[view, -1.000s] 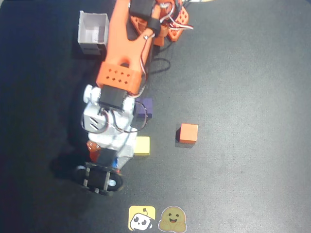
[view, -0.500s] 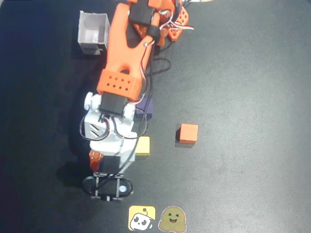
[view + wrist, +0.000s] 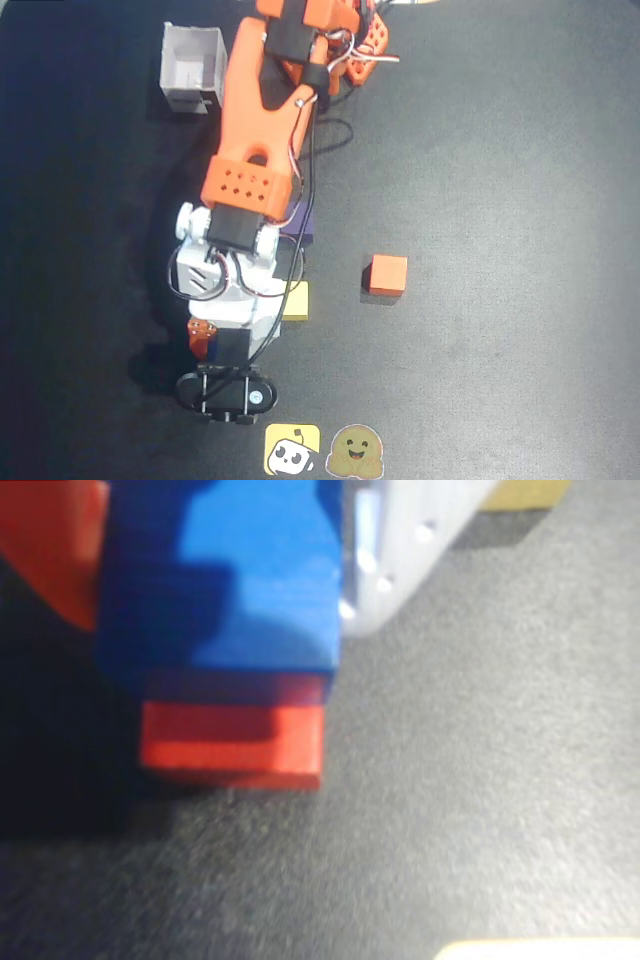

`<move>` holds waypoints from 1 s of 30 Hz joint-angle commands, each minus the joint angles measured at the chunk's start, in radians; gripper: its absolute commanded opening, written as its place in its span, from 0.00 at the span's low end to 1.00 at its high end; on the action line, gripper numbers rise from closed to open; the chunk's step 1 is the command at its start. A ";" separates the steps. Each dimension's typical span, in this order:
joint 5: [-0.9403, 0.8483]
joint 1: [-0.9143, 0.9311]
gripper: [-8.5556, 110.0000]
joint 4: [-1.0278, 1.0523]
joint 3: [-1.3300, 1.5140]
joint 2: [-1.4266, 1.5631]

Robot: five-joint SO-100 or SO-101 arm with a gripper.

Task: Put the blue cube on top of the red cube.

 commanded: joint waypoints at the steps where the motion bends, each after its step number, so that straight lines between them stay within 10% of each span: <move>1: 0.002 0.008 0.13 -0.009 -0.077 0.011; 30: 0.069 0.017 0.21 -0.011 -0.066 -0.017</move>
